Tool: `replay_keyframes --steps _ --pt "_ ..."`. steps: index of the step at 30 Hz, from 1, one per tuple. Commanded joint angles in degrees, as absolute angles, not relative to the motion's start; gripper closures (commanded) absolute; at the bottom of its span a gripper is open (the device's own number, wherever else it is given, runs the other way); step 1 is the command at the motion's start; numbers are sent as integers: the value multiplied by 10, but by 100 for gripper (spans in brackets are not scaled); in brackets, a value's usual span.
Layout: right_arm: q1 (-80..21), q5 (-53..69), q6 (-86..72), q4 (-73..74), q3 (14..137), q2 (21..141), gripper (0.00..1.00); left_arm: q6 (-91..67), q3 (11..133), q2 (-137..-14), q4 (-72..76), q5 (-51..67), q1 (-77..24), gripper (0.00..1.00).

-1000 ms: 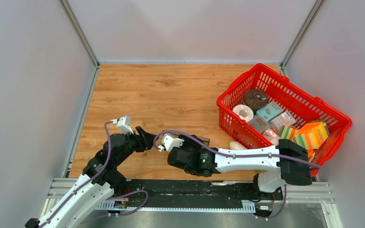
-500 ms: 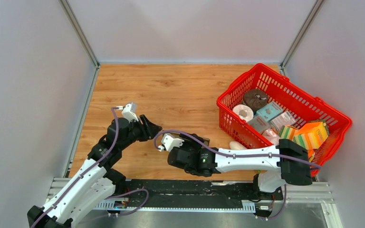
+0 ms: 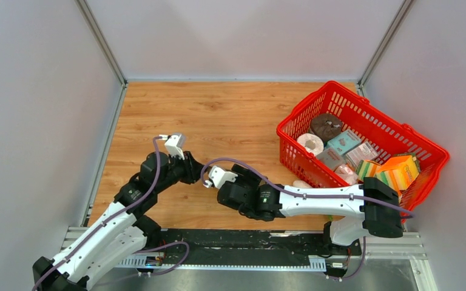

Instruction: Fold the paper box

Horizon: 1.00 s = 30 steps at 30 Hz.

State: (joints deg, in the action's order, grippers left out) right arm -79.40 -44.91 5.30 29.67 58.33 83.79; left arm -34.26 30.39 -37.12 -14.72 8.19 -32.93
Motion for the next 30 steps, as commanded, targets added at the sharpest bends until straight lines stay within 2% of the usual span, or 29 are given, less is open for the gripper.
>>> replay_keyframes --steps 1,13,19,30 --pt "-789 -439 40 287 585 816 34 -282 318 -383 -139 45 -360 69" --pt "-789 -437 38 293 588 821 34 -250 334 -425 -144 -11 -389 73" --pt "-788 -437 38 294 590 827 34 -250 340 -427 -132 -5 -391 69" --pt "-789 -435 36 298 592 833 34 -258 339 -447 -111 -3 -395 82"
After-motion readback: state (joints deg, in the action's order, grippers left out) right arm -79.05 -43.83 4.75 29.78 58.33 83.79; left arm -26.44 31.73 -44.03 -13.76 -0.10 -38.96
